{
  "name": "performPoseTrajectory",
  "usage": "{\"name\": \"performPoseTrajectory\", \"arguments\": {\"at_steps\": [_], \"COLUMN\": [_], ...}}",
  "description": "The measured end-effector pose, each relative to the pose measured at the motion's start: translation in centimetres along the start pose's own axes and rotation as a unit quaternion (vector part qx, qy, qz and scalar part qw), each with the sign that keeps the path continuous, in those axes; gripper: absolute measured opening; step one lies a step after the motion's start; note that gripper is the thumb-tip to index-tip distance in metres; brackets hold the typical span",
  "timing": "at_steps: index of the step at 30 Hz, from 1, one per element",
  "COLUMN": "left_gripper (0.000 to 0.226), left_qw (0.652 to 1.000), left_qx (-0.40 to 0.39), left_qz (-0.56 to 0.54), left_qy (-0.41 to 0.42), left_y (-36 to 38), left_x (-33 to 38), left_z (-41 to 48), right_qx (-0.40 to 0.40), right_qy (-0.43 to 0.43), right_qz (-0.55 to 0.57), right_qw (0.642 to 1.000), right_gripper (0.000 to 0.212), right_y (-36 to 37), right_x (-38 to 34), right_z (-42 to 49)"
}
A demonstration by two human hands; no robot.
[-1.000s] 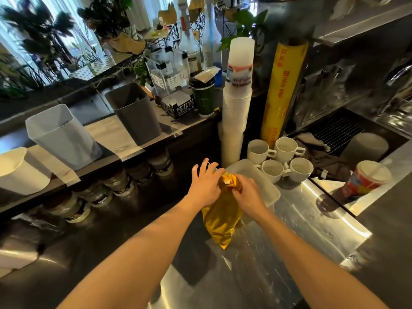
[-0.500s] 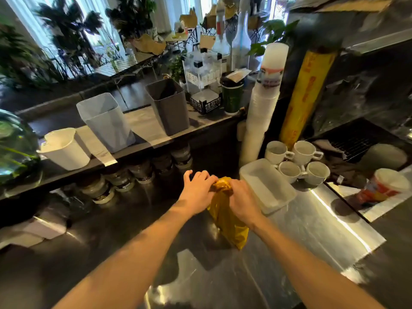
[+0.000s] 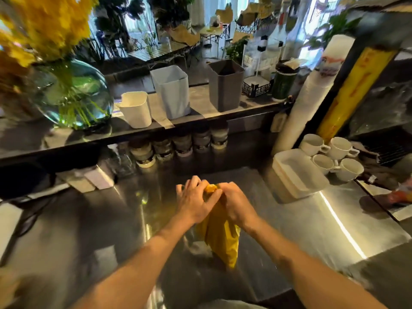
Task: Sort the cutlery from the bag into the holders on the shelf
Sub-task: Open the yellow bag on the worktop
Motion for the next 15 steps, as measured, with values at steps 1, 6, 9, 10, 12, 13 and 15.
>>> {"name": "performPoseTrajectory", "arguments": {"at_steps": [1, 6, 9, 10, 12, 13, 15], "left_gripper": [0.063, 0.056, 0.044, 0.041, 0.037, 0.035, 0.034], "left_qw": [1.0, 0.998, 0.996, 0.995, 0.993, 0.992, 0.989], "left_qx": [0.006, 0.026, 0.036, 0.04, 0.048, 0.05, 0.046], "left_qz": [0.003, -0.003, -0.049, -0.061, -0.083, -0.095, -0.119], "left_qy": [-0.009, -0.052, -0.064, -0.063, -0.063, -0.064, -0.07], "left_y": [-0.1, 0.2, 0.2, 0.2, 0.6, 0.9, 1.7], "left_x": [-1.0, -5.0, -5.8, -5.9, -6.1, -6.2, -6.3], "left_z": [-0.8, -3.6, -4.5, -4.6, -4.7, -4.6, -4.2], "right_qx": [-0.009, -0.003, 0.016, 0.018, 0.02, 0.024, 0.026], "right_qy": [-0.004, 0.027, 0.068, 0.091, 0.141, 0.161, 0.192], "right_qz": [0.009, 0.028, 0.039, 0.046, 0.076, 0.095, 0.117], "right_qw": [1.0, 0.999, 0.997, 0.995, 0.987, 0.982, 0.974], "right_gripper": [0.019, 0.022, 0.025, 0.03, 0.034, 0.034, 0.033], "right_y": [0.9, 3.9, 4.3, 4.3, 4.3, 4.3, 4.2], "right_x": [-0.8, -3.4, -3.5, -3.2, -2.2, -1.7, -1.1], "right_z": [-0.1, -1.0, -1.4, -1.8, -2.7, -3.1, -3.8]}}
Point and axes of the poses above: each hand's wrist, its own z-axis towards the middle knuckle, its own y-axis out of the palm, x = y × z, the point moved 6 cm from there along z, towards the middle knuckle, and after that the axes turned 2 degrees about -x, right-handed, at the moved point
